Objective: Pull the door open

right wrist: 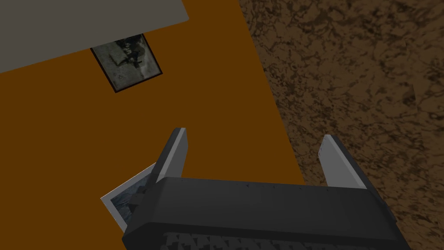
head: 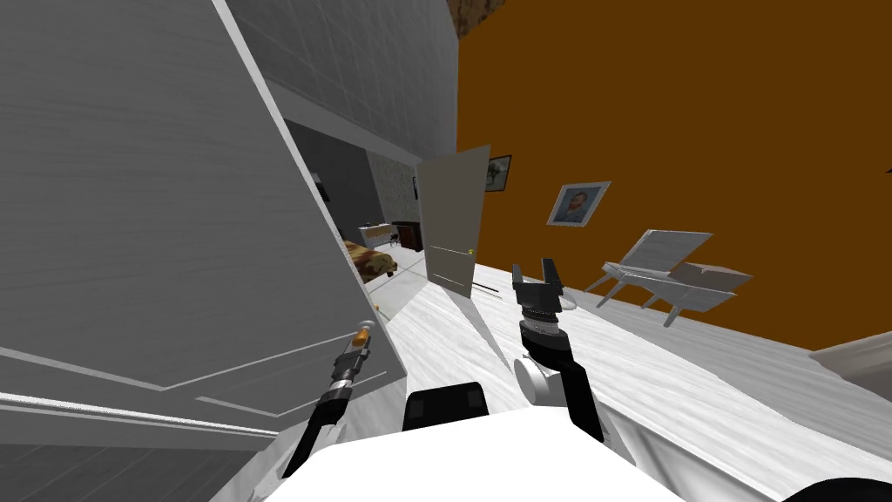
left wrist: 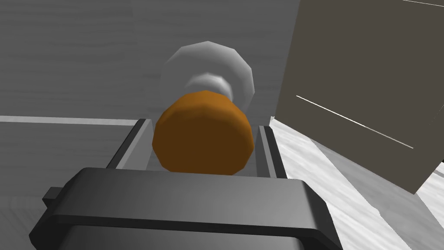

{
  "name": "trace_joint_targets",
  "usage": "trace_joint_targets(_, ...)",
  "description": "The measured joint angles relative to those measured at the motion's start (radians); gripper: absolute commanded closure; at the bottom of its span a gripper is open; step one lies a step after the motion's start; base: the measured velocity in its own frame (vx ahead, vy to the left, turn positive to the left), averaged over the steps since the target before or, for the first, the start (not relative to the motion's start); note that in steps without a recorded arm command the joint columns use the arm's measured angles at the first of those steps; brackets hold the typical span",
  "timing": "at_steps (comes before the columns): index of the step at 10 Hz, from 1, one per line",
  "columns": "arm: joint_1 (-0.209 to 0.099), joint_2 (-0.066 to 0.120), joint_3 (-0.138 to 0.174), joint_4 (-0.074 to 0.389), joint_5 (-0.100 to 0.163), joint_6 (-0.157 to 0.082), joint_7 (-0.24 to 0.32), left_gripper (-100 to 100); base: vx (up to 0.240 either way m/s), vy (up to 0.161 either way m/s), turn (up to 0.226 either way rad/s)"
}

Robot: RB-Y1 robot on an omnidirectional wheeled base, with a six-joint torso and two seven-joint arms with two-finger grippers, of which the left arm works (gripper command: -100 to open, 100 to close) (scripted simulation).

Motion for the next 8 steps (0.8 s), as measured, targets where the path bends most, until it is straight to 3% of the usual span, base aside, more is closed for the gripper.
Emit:
trace_joint_targets(3, 0.027, 0.036, -0.041, 0.009, -0.026, -0.06, 0.055, 100, -0.149, 0.032, -0.038)
trace_joint_targets(5, 0.061, 0.056, -0.061, -0.015, -0.038, -0.075, 0.075, 100, -0.121, 0.028, -0.027)
trace_joint_targets(7, 0.083, 0.078, -0.084, -0.019, -0.053, -0.107, 0.104, 100, -0.105, 0.017, -0.023)
trace_joint_targets(8, 0.086, 0.078, -0.088, -0.019, -0.055, -0.11, 0.107, 100, -0.005, 0.009, -0.011)
